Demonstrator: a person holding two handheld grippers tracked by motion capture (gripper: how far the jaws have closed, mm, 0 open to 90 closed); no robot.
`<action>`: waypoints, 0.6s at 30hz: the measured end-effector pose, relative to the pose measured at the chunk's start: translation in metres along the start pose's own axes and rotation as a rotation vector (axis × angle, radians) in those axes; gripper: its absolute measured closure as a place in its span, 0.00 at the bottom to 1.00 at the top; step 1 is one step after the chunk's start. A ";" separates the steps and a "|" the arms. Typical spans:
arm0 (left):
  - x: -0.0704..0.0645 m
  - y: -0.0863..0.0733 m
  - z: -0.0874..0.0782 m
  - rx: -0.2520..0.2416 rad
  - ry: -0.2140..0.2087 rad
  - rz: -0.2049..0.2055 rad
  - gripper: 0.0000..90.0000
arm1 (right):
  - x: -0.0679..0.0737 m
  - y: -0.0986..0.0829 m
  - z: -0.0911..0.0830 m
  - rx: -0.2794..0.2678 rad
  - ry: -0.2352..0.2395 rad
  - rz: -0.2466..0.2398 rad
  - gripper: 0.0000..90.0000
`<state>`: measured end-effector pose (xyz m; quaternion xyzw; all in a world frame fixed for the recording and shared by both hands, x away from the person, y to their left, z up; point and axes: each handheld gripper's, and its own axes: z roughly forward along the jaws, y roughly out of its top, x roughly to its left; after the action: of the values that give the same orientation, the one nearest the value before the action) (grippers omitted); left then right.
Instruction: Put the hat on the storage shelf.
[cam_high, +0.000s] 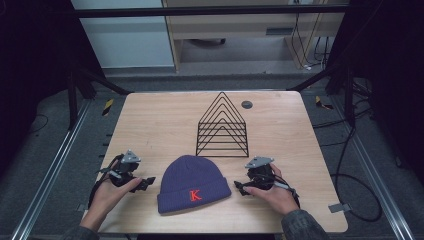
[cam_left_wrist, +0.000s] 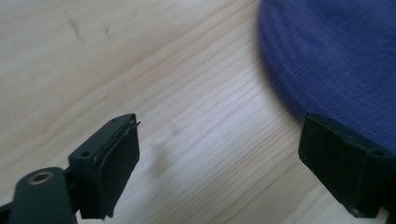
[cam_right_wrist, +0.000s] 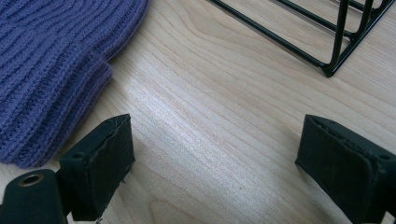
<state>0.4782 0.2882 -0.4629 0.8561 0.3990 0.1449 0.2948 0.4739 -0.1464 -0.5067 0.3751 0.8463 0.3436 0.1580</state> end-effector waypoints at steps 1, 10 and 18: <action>-0.003 0.007 -0.002 -0.003 0.001 0.021 0.14 | 0.000 0.000 0.000 0.000 0.000 0.000 0.12; -0.023 0.062 0.008 0.019 -0.080 0.061 0.17 | 0.000 0.000 0.000 -0.001 0.000 0.000 0.12; -0.030 0.087 0.038 0.103 -0.107 0.083 0.29 | 0.000 0.000 0.000 -0.001 0.000 -0.001 0.12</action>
<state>0.5290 0.2059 -0.4395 0.8923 0.3539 0.0904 0.2653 0.4736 -0.1466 -0.5069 0.3748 0.8462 0.3442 0.1581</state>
